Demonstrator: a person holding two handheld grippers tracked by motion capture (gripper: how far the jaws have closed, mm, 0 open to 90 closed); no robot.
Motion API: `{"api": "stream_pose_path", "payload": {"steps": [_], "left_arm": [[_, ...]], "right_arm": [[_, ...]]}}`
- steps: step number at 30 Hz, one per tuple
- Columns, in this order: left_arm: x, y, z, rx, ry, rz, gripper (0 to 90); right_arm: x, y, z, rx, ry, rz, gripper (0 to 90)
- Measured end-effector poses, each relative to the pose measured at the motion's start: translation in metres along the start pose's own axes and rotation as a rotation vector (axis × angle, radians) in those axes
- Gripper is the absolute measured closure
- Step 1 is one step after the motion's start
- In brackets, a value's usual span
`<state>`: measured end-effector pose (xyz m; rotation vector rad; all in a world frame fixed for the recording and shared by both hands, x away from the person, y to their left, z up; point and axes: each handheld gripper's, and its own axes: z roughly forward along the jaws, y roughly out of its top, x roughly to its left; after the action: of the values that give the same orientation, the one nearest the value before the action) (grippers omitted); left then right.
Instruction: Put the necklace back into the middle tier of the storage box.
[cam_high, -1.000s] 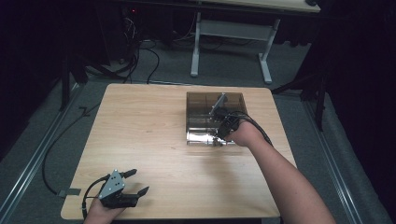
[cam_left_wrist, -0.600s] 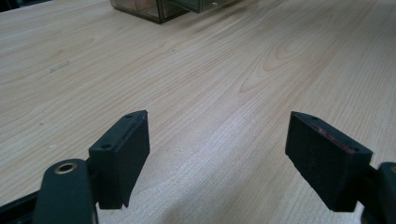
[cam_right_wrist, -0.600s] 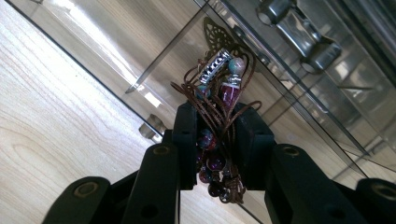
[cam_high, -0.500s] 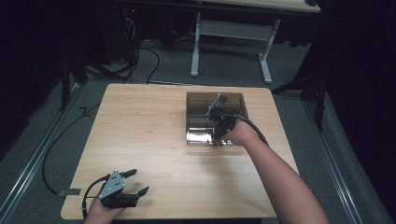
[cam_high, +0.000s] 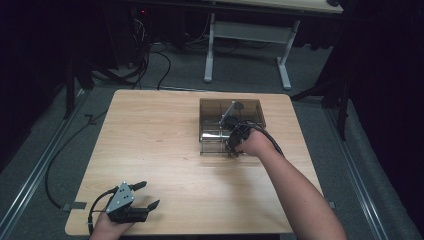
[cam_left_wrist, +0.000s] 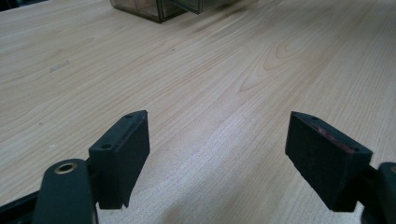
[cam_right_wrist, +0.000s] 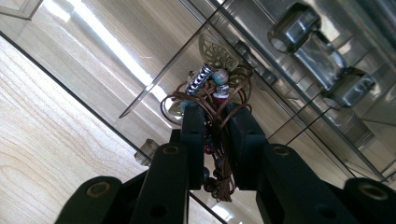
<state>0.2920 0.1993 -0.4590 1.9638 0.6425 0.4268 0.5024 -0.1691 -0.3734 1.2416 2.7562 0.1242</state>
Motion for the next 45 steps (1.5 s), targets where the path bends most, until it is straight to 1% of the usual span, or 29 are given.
{"api": "stream_pose_path", "payload": {"steps": [1,2,3,6,7,8,9,10,11,12,13,15,16,17,20,21,22,24,25,26,29,31,32,33,35,36,39,41,45], "left_arm": [[0.000,0.000,0.000,0.000,0.000,0.000,22.3],[0.000,0.000,0.000,0.001,-0.001,0.000,22.3],[0.000,0.000,0.000,0.001,-0.001,-0.001,22.3],[0.000,0.000,0.000,0.001,0.000,-0.001,22.3],[0.000,0.000,0.000,0.002,-0.001,-0.001,22.3],[0.000,0.000,0.000,0.002,0.000,0.000,22.3],[0.000,0.000,0.000,0.004,0.000,0.001,22.3],[0.000,0.000,0.001,0.004,0.001,0.000,22.3],[0.000,0.000,0.001,0.005,0.001,0.001,22.3],[0.000,0.000,0.001,0.005,0.001,0.001,22.3],[0.000,0.000,0.000,0.004,0.002,0.001,22.3],[0.000,0.000,0.001,0.004,0.002,0.001,22.3],[0.000,0.000,0.001,0.004,0.001,0.000,22.4],[-0.001,0.000,0.001,0.005,0.000,0.001,22.4],[-0.001,0.001,0.001,0.012,-0.001,0.004,22.4],[-0.001,0.001,0.001,0.010,0.000,0.003,22.4],[-0.001,0.000,0.001,0.008,0.001,0.002,22.4],[-0.001,0.000,0.001,0.007,0.003,0.002,22.4],[-0.001,0.000,0.001,0.008,0.002,0.001,22.4],[-0.001,0.001,0.001,0.009,0.002,0.002,22.4],[-0.001,0.001,0.001,0.010,0.001,0.002,22.4],[-0.001,0.000,0.001,0.008,0.002,0.001,22.4],[-0.001,0.000,0.001,0.008,0.001,0.001,22.4],[-0.001,0.001,0.001,0.008,0.001,0.001,22.4],[-0.001,0.001,0.001,0.011,0.001,0.002,22.4],[-0.001,0.001,0.001,0.011,0.001,0.003,22.4],[-0.001,0.001,0.001,0.013,0.002,0.004,22.4],[-0.001,0.001,0.001,0.013,0.003,0.005,22.4],[-0.001,0.001,0.001,0.013,0.004,0.005,22.4]], "right_arm": [[0.000,0.000,0.000,0.001,0.004,-0.001,78.1],[0.001,-0.001,0.000,0.000,0.007,0.015,78.1],[0.001,-0.001,0.001,-0.006,0.009,0.006,77.8],[0.000,-0.002,-0.003,-0.010,0.015,0.025,71.7],[-0.001,-0.002,-0.005,-0.021,0.014,0.014,70.0],[-0.001,-0.003,-0.007,-0.022,0.017,0.038,67.9],[-0.002,-0.004,-0.010,-0.027,0.016,0.035,65.7],[-0.002,-0.005,-0.013,-0.032,0.020,0.047,63.6],[-0.005,-0.006,-0.015,-0.042,0.016,0.036,62.2],[-0.005,-0.007,-0.019,-0.039,0.020,0.065,62.3],[-0.006,-0.008,-0.021,-0.047,0.016,0.059,63.5],[-0.008,-0.012,-0.025,-0.047,0.017,0.055,73.4],[-0.007,-0.015,-0.026,-0.042,0.014,0.062,76.7],[-0.008,-0.017,-0.026,-0.038,0.016,0.052,79.6],[-0.009,-0.021,-0.021,-0.018,0.020,0.061,85.9],[-0.009,-0.022,-0.018,-0.026,0.017,0.046,87.5],[-0.008,-0.021,-0.016,-0.015,0.016,0.046,89.7],[-0.008,-0.020,-0.010,-0.024,0.001,0.038,89.8],[-0.007,-0.020,-0.008,-0.019,-0.003,0.054,89.8],[-0.008,-0.018,-0.005,-0.027,-0.005,0.043,89.8],[-0.006,-0.015,0.001,-0.018,-0.016,0.060,89.7],[-0.007,-0.015,0.005,-0.017,-0.021,0.045,89.4],[-0.007,-0.015,0.005,-0.021,-0.019,0.051,88.8],[-0.006,-0.015,0.004,-0.019,-0.017,0.067,87.6],[-0.007,-0.016,0.001,-0.027,-0.014,0.069,85.8],[-0.008,-0.017,-0.002,-0.039,-0.010,0.053,84.9],[-0.007,-0.022,-0.012,-0.059,0.000,0.088,83.3],[-0.008,-0.027,-0.018,-0.074,-0.001,0.075,83.3],[-0.005,-0.038,-0.029,-0.092,0.012,0.076,84.0]]}}
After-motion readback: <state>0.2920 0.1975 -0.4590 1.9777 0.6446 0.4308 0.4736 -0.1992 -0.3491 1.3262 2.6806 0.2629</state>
